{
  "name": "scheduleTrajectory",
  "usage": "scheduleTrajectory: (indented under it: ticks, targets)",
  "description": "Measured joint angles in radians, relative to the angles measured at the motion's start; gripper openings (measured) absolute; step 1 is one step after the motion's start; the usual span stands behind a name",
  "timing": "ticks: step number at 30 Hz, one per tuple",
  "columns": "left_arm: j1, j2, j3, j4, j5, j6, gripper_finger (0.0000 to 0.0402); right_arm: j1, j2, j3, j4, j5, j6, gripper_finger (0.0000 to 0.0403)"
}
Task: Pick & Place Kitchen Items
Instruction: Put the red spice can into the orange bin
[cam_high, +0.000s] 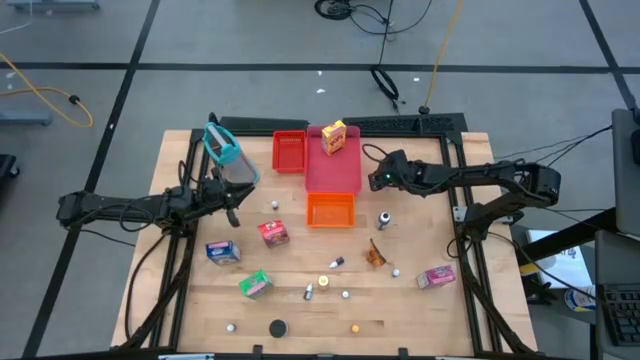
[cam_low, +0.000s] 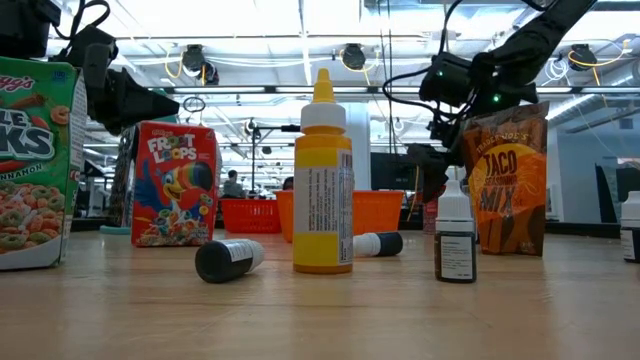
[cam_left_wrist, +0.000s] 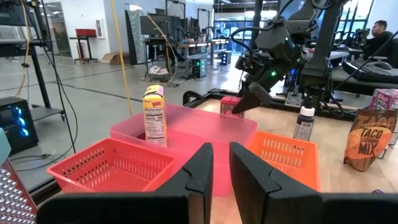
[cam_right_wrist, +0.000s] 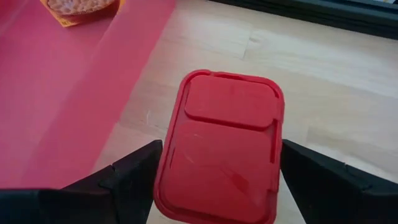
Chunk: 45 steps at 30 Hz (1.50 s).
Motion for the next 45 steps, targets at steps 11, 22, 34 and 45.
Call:
scheduleTrajectory:
  ticks: [11, 22, 34, 45]
  targets:
    - [0.000, 0.000, 0.000, -0.002, -0.001, 0.002, 0.0051, 0.000, 0.000, 0.000, 0.006, 0.001, -0.033, 0.0310]
    - [0.000, 0.000, 0.000, -0.003, -0.001, 0.001, 0.0051, -0.007, 0.000, 0.000, 0.031, -0.002, -0.057, 0.0308]
    - [0.000, 0.000, 0.000, -0.008, -0.002, 0.001, 0.0051, -0.007, 0.000, 0.000, 0.006, 0.000, -0.035, 0.0210]
    - [0.000, 0.000, 0.000, -0.008, -0.002, 0.001, 0.0051, -0.006, 0.000, 0.000, 0.007, 0.002, -0.080, 0.0208]
